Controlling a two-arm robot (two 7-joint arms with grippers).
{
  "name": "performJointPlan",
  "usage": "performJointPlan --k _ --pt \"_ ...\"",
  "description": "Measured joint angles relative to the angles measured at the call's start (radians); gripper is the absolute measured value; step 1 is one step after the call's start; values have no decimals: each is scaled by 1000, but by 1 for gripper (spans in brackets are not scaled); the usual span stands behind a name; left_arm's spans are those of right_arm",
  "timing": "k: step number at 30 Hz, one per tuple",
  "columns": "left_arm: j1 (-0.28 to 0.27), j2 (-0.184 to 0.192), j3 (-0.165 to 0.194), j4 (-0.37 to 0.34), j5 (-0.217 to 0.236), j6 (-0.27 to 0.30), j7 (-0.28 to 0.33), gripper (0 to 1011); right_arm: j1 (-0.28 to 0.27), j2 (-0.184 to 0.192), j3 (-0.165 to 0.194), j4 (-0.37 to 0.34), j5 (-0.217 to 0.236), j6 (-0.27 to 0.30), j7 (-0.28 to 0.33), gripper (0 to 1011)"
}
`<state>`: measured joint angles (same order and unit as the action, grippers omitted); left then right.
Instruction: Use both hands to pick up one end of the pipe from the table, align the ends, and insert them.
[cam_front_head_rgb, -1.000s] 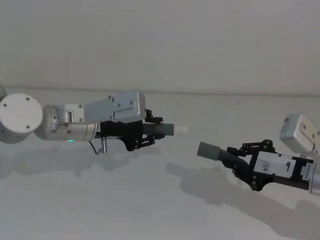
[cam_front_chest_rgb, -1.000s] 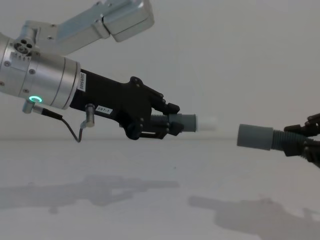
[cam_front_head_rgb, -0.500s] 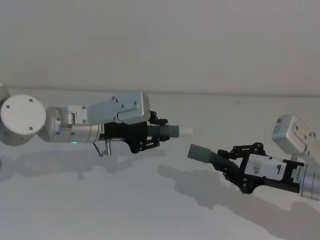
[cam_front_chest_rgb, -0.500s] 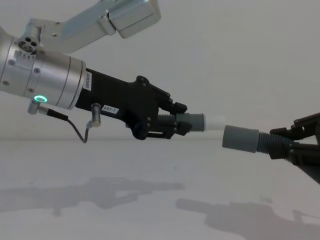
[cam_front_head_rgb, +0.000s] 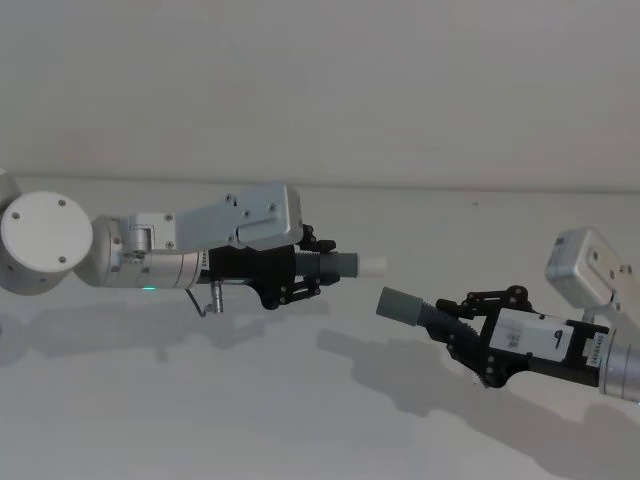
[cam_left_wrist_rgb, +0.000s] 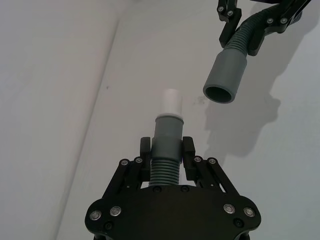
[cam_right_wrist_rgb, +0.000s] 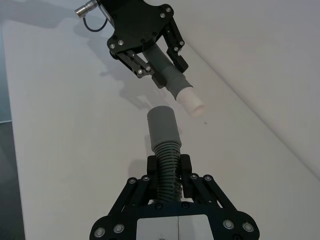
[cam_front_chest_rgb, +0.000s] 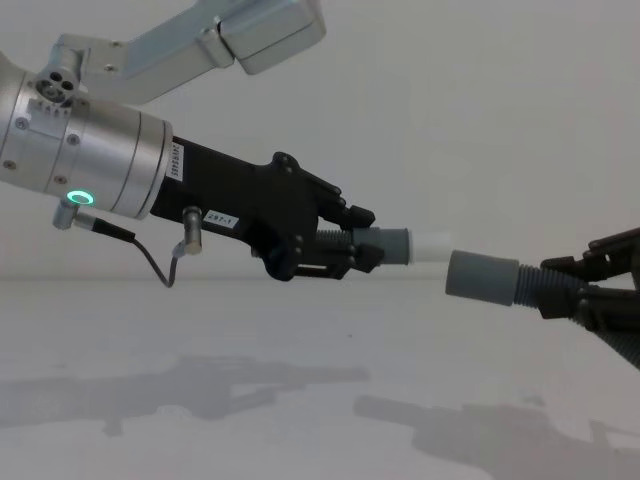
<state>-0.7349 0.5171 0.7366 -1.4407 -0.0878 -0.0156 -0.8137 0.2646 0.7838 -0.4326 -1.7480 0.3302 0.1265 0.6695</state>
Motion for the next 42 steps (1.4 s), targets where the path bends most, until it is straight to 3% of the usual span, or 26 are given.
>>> performJointPlan --k 42 --pt "-15 19 28 -11 -23 9 -3 360 26 -8 -5 42 -1 2 -31 264"
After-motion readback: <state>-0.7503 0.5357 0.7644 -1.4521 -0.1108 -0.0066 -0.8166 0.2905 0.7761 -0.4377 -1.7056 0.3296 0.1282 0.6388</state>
